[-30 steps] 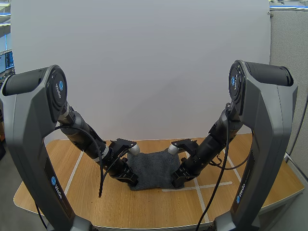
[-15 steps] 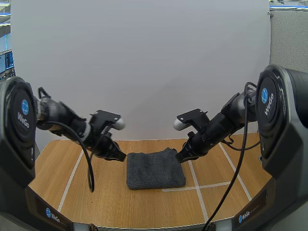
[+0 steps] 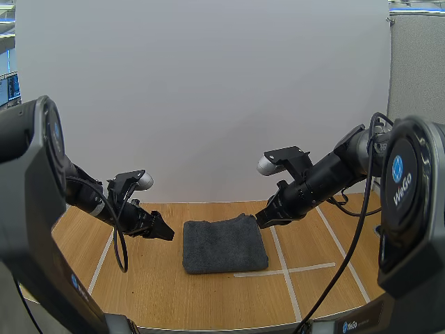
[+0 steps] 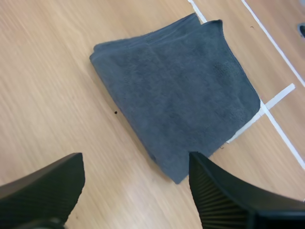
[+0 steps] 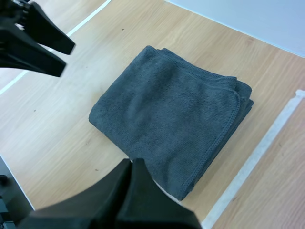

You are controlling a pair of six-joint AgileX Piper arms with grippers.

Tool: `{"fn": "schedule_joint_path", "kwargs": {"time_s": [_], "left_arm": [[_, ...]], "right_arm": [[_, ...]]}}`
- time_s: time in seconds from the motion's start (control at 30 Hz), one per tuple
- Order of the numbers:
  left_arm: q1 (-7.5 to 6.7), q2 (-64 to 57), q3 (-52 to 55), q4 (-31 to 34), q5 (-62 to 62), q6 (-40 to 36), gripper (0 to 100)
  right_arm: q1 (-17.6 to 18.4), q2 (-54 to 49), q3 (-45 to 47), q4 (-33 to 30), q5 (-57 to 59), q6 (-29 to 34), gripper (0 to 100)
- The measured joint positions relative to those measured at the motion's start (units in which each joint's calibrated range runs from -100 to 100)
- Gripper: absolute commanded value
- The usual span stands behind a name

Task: Fold the towel

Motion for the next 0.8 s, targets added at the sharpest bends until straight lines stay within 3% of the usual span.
{"fn": "schedule_joint_path", "kwargs": {"time_s": [0.37,0.57,0.7,0.8], "left_arm": [[0.15,22.48,-9.41,-5.45,3.81,1.98,100],[-1.62,28.61,-11.75,-8.72,5.55,2.09,100],[-3.94,30.99,-12.32,-12.65,7.82,2.27,100],[-4.87,31.67,-12.32,-13.81,8.2,2.27,100]], "right_arm": [[0.0,-10.45,0.0,-4.03,1.73,4.82,0],[0.0,-14.56,0.0,-5.83,2.07,6.2,0],[0.0,-15.43,0.0,-6.88,2.07,7.25,0],[0.0,-15.84,0.0,-7.44,2.07,7.8,0]]}}
